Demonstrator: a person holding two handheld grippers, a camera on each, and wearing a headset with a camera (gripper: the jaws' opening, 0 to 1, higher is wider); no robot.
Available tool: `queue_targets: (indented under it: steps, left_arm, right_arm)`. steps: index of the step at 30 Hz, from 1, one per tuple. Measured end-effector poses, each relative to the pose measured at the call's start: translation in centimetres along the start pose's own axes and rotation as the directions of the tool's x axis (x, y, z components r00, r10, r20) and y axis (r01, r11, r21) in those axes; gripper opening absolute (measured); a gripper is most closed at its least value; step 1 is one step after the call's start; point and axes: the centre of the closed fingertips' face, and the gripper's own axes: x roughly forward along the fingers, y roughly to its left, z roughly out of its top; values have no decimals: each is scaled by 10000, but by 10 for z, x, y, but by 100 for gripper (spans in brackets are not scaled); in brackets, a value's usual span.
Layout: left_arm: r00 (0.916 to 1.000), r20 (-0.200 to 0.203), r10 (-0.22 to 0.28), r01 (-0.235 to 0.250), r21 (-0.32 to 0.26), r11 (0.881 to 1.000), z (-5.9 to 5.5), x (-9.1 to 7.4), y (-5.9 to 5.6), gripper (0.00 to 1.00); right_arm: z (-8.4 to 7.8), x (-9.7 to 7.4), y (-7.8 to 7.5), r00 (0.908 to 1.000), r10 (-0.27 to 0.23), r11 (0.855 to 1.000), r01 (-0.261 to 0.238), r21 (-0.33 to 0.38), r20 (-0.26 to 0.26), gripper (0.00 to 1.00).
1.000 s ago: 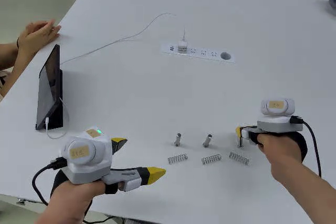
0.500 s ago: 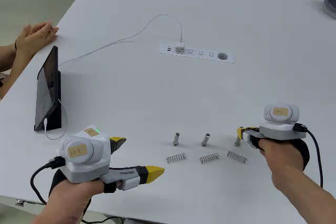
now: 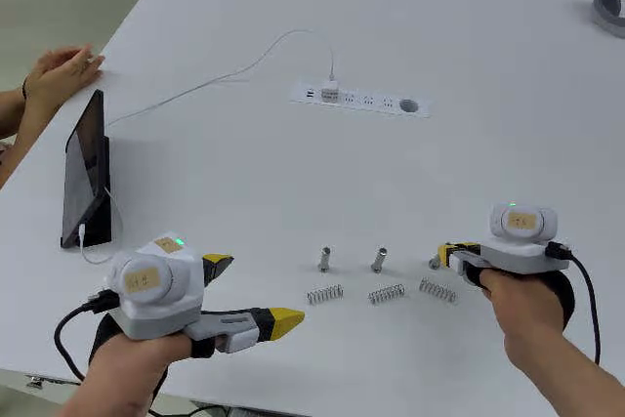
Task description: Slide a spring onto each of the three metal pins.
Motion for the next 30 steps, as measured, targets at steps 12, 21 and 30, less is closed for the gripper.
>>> queue_targets:
  steps: [12,21,30]
  left_arm:
    - [10000,-18,-2,2,-1,10000,-1,-1,0,83]
    - [10000,-25,-42,42,21,10000,0,0,-1,82]
    - [9999,-65,-84,84,40,10000,-1,1,-3,83]
  right_arm:
    - [-4,-4,4,9999,-10,9974,2,-727,-118,9]
    - [-7,-6,7,9998,-6,9954,-12,-961,-190,9]
    - [-9,-9,7,9997,-18,9941,-8,-1084,-240,9]
